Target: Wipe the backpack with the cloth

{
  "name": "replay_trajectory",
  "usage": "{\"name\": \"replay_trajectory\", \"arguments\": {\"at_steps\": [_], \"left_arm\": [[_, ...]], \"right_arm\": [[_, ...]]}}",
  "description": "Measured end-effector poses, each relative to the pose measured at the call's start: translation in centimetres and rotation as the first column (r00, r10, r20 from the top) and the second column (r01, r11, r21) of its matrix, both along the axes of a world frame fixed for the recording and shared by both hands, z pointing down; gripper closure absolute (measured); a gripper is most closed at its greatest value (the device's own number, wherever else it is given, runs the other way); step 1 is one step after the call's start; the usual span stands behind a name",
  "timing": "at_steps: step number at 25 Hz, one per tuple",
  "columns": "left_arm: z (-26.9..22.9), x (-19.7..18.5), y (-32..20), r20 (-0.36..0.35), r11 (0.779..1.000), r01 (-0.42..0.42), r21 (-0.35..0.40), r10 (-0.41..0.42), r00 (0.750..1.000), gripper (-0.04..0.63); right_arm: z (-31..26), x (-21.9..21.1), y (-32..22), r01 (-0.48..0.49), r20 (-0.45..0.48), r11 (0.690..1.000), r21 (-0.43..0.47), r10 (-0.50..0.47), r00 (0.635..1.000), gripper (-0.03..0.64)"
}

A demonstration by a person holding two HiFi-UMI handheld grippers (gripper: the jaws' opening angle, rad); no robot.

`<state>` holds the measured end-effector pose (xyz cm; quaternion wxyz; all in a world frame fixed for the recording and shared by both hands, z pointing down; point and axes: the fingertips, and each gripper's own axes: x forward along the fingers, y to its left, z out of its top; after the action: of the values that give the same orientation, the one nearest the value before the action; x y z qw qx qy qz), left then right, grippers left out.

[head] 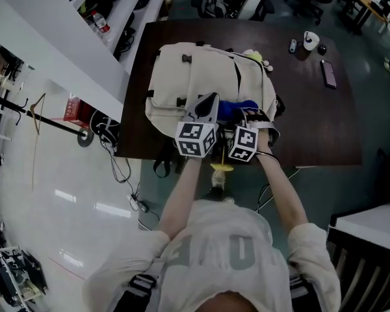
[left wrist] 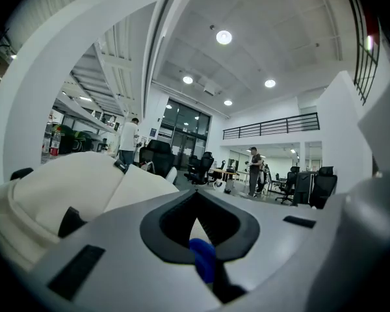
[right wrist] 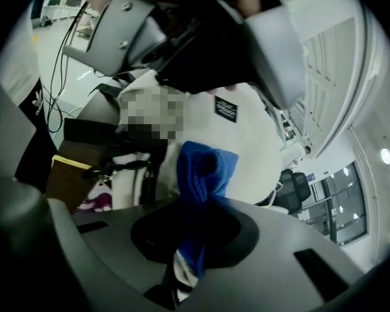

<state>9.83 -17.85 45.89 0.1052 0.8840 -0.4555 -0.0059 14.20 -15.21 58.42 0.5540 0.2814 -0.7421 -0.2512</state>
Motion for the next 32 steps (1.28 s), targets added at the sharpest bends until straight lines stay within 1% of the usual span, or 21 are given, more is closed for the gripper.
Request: {"name": "replay_trajectory", "arguments": {"at_steps": [2,5,9,13,16,19,23,27,32], "left_arm": [[0.3,-0.1,1.1,0.003,1.0,0.002,-0.009,-0.002,1.0,0.592],[0.7,-0.6,2.5,0.005,1.0,0.012,-0.017,-0.012,1.0,0.591],[1.0,-1.0,3.7,0.007,0.999,0.024,-0.03,-0.024,1.0,0.591],[1.2,-0.6,4.1,0.008,0.999,0.02,-0.034,-0.02,1.0,0.592],[1.1,0.0,3.7,0.006,1.0,0.006,-0.029,-0.006,1.0,0.591],[0.7,1.0,2.2,-0.002,1.0,-0.007,-0.021,0.007,1.0,0.591],[-0.2,2.8,-0.5,-0.024,1.0,-0.023,-0.015,0.023,0.999,0.592],[-2.4,4.6,-3.8,-0.041,0.999,-0.045,0.028,0.046,0.998,0.592],[-2.5,5.5,-7.6,-0.045,0.998,-0.044,0.033,0.046,0.998,0.591]], "right_arm": [[1.1,-0.6,1.8,0.013,-0.019,1.0,-0.007,-0.014,1.0,0.569],[1.3,-1.0,3.2,0.007,-0.008,1.0,-0.004,-0.008,1.0,0.569],[1.5,-1.3,4.5,0.021,0.008,0.999,-0.029,-0.02,1.0,0.569],[1.8,-1.4,5.3,0.037,0.017,0.998,-0.045,-0.036,0.999,0.569],[0.8,-1.3,5.1,0.053,0.045,0.998,-0.044,-0.051,0.998,0.569],[-2.2,-0.3,3.1,0.04,0.073,0.999,0.028,-0.042,0.996,0.569],[-6.6,1.5,-1.6,0.008,0.077,0.991,0.131,-0.018,0.997,0.569],[-10.7,4.6,-7.2,-0.04,0.049,0.975,0.219,0.03,0.998,0.569],[-12.2,8.0,-13.1,-0.079,0.01,0.964,0.255,0.079,0.997,0.569]]}}
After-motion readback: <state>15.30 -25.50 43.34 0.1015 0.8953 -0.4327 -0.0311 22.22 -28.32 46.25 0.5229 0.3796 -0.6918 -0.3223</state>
